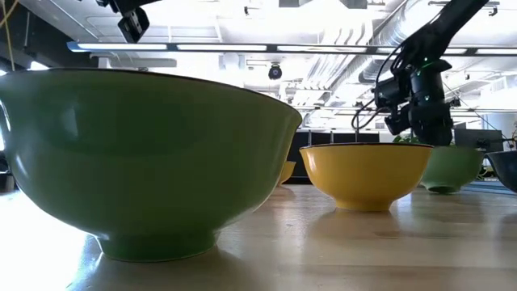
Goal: Pick & Place Mini bowls
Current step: Stack the green patterned bowl on the green patterned bowl on the shelf
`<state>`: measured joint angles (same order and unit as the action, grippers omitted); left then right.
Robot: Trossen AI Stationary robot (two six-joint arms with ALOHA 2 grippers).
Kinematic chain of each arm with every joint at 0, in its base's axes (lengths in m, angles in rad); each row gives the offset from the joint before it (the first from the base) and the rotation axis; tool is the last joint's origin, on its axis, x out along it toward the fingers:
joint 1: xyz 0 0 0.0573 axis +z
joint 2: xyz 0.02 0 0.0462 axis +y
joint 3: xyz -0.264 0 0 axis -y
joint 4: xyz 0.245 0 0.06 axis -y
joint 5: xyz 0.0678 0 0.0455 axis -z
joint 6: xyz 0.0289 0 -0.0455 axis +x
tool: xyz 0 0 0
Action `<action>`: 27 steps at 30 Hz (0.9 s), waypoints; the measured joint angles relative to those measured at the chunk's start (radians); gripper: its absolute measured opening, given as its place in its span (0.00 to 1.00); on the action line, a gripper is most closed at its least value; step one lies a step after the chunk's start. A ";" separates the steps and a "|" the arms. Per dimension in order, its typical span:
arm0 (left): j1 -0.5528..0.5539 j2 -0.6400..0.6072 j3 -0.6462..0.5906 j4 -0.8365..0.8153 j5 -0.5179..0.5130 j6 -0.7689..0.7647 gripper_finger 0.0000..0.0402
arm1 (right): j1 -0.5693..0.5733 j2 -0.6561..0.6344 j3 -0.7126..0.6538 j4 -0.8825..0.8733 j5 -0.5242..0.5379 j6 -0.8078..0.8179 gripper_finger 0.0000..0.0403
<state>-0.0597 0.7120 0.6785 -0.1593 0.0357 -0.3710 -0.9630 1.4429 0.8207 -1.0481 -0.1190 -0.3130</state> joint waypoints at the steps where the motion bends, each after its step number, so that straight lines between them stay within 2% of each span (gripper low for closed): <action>1: 0.000 0.000 0.000 -0.001 0.000 0.000 0.00 | 0.000 0.005 0.000 0.000 0.000 -0.002 0.26; 7: 0.000 0.000 0.000 -0.011 0.000 0.000 0.00 | 0.001 -0.012 -0.001 0.001 -0.032 0.016 0.21; 17: 0.000 0.000 0.000 -0.027 0.000 0.000 0.00 | 0.000 -0.018 -0.001 0.001 -0.056 0.019 0.31; 22: 0.000 0.000 0.000 -0.025 0.081 -0.003 0.00 | 0.000 -0.018 -0.001 0.002 -0.127 0.018 0.26; 27: 0.000 0.020 0.001 -0.027 0.112 0.000 0.00 | 0.001 -0.018 -0.001 -0.003 -0.139 0.025 0.18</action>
<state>-0.0597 0.7322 0.6796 -0.1867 0.1478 -0.3706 -0.9622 1.4250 0.8200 -1.0515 -0.2584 -0.2878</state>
